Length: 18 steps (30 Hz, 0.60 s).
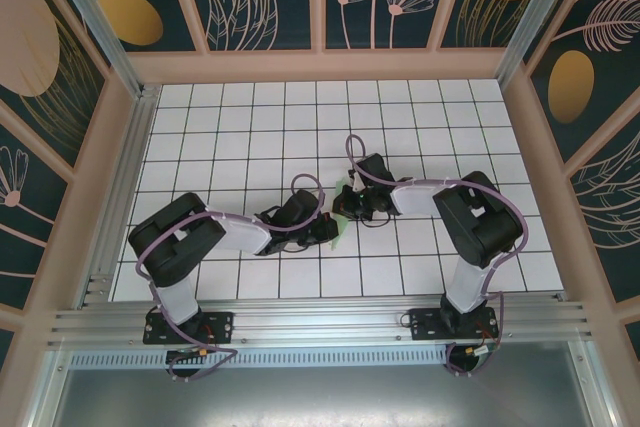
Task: Fold a paper plane with a square sheet of paper (pick it up from the middle)
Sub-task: Fold the wing for the fifth time at the center of the table.
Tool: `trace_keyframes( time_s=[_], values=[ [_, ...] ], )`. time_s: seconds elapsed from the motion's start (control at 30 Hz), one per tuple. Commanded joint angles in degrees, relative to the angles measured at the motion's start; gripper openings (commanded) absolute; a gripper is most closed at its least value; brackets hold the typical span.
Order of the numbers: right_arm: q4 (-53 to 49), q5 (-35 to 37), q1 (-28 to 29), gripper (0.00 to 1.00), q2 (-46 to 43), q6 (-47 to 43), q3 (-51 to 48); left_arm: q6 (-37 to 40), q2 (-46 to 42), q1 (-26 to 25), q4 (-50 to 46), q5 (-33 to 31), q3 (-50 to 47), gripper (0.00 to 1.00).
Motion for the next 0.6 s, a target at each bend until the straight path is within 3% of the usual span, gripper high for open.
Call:
trace_keyframes(
  time_s=[0.0,0.2,0.57],
  values=[
    [0.27,0.79,-0.22,0.06,-0.64,0.40,-0.43,-0.40,1.55,-0.55,-3.84,-0.43,0.65,0.08],
    [-2.52,2.54,-1.57,0.06,0.63,-3.69,3.44,1.12,2.41,-0.75,-9.90,-2.16,0.63,0.02],
    [-2.36,2.31,-5.07,0.06,6.50,-7.33,7.89,3.06,2.98,-1.16,-11.99,-1.38,0.27,0.03]
  ],
)
